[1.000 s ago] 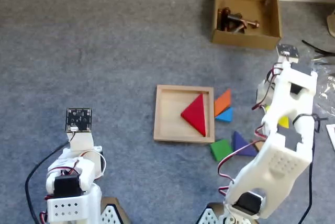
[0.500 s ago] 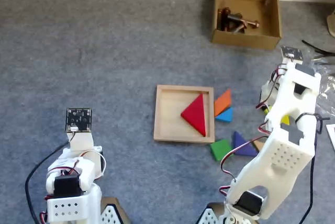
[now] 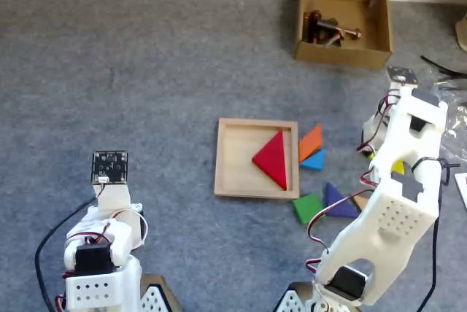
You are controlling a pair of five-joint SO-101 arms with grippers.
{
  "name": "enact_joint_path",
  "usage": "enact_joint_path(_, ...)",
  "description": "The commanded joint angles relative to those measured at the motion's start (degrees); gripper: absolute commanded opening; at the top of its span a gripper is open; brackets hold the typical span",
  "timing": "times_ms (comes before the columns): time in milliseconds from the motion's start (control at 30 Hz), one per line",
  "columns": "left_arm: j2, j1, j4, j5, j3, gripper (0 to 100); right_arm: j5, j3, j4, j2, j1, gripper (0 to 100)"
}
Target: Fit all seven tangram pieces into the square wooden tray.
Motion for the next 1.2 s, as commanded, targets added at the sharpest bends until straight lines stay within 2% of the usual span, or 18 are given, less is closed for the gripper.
enact_joint_path(0, 0.40, -0.48, 0.44, 0.09, 1.19, 0, 3.16, -3.21, 1.10, -1.01, 0.66, 30.3)
enact_joint_path(267, 0.40, -0.48, 0.44, 0.09, 1.19, 0, 6.86, -3.21, 1.10, -1.01, 0.75, 30.3)
enact_joint_path(433, 0.40, -0.48, 0.44, 0.09, 1.19, 0, 6.86, -3.30, 1.10, -1.10, 0.66, 30.7)
enact_joint_path(600, 0.40, -0.48, 0.44, 0.09, 1.19, 0, 6.68, -3.30, 1.19, -1.10, 0.66, 37.5)
enact_joint_path(1167, 0.40, -0.48, 0.44, 0.09, 1.19, 0, 6.42, -4.97, 5.85, -1.01, -0.66, 37.5)
